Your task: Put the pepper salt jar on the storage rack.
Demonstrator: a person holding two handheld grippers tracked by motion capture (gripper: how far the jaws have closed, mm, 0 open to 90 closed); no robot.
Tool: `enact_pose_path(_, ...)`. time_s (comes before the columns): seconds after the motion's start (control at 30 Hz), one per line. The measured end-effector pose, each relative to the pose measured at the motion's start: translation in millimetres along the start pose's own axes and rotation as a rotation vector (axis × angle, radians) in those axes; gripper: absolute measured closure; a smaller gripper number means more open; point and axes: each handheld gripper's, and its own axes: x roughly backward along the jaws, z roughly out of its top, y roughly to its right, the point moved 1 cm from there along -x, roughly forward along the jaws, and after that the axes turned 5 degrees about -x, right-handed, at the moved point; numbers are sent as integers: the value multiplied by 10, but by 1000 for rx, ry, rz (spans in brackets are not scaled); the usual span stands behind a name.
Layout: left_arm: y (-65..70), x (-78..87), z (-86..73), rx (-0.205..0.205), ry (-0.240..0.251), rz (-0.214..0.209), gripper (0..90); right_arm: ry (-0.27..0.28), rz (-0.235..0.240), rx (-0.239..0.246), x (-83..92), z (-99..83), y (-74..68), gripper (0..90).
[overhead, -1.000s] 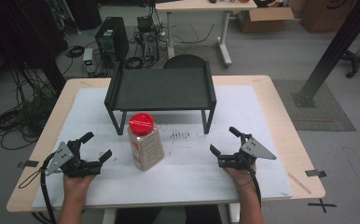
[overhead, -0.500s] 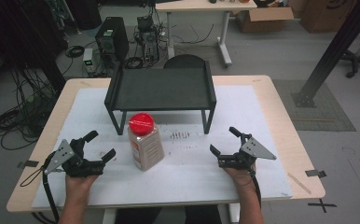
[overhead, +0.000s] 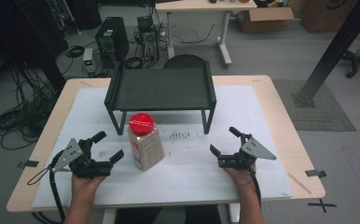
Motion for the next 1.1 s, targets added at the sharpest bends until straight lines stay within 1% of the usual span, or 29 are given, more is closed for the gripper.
enact_pose_path(0.23,96,-66,17,5,-20,-25,2,1,0,0,1,0,1,0)
enact_pose_path(0.5,170,-148,42,9,-42,-53,2,2,1,-1,2,0,1,0)
enact_pose_path(0.77,217,-249,61,6,-67,-72,2,2,1,-1,3,0,1,0)
enact_pose_path(0.87,224,-276,65,7,-70,-76,2,2,1,-1,3,0,2,0)
enact_pose_path(1.1,257,-346,80,5,-75,-100,2,3,1,-2,3,0,2,0)
